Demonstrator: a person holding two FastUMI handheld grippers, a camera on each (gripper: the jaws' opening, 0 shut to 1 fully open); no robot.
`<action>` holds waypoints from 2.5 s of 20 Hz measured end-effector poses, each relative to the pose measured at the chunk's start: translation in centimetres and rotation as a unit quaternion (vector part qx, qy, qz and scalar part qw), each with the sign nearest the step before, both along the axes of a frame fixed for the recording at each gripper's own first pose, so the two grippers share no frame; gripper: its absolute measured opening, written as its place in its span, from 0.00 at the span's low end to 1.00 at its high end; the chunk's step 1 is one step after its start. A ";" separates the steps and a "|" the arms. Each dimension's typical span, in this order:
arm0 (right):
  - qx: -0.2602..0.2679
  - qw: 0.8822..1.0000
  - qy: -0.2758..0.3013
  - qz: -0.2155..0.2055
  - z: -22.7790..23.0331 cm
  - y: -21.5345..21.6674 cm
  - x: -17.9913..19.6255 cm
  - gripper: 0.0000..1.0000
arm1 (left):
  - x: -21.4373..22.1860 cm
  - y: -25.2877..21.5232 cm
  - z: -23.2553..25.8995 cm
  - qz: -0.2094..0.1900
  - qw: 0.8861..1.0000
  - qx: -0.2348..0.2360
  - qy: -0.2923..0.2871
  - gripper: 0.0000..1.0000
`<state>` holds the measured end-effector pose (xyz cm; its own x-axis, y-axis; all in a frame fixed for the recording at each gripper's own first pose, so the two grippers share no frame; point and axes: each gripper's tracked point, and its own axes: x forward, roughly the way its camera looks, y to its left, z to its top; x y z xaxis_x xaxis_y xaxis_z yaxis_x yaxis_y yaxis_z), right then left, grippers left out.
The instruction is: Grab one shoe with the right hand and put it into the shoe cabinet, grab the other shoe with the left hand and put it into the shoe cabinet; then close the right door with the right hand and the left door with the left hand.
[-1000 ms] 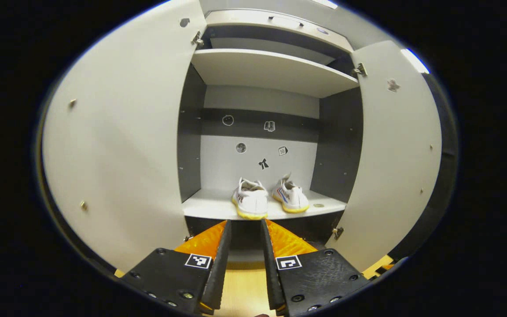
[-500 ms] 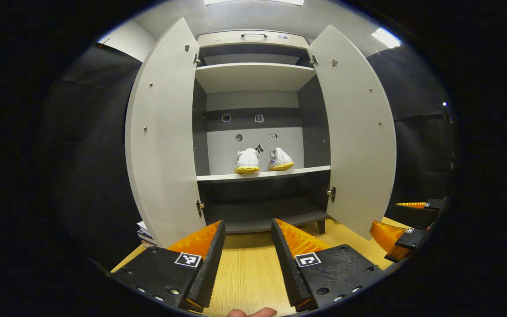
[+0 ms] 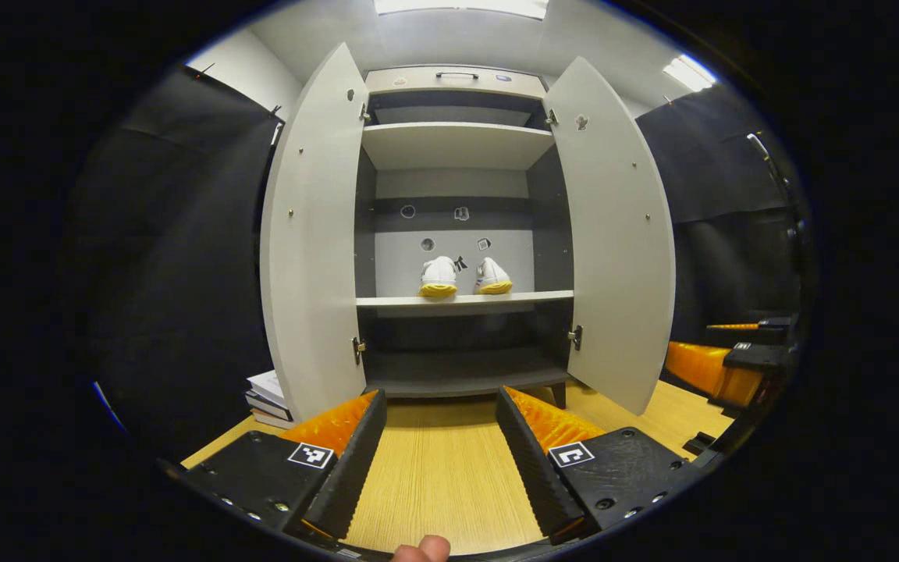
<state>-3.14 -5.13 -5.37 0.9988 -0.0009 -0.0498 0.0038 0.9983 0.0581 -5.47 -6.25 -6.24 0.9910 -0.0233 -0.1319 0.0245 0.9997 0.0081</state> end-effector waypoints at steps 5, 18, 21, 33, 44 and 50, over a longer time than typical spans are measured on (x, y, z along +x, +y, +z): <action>0.010 0.998 -0.017 -0.057 3.7 -6.7 -0.9 0.98 | 0.2 -0.9 -0.2 -0.012 1.000 -0.002 0.001 0.84; 0.004 0.990 -0.071 -0.125 15.9 -17.7 6.5 0.98 | 0.5 -1.2 0.4 -0.018 1.000 0.019 -0.008 0.84; 0.000 0.990 -0.077 -0.118 18.4 -18.3 9.4 0.97 | 0.7 -1.0 0.6 -0.012 1.000 0.016 -0.011 0.85; 0.007 0.993 -0.076 -0.084 21.3 -16.3 14.4 0.98 | 1.3 -0.4 0.4 -0.003 1.000 0.015 0.001 0.85; 0.014 0.995 -0.081 -0.054 21.2 -10.3 13.7 0.95 | 1.2 0.4 0.5 -0.006 1.000 0.003 0.003 0.85; 0.013 0.997 -0.080 -0.012 21.4 -5.0 14.8 0.95 | 0.9 2.2 0.1 0.008 1.000 -0.001 0.007 0.85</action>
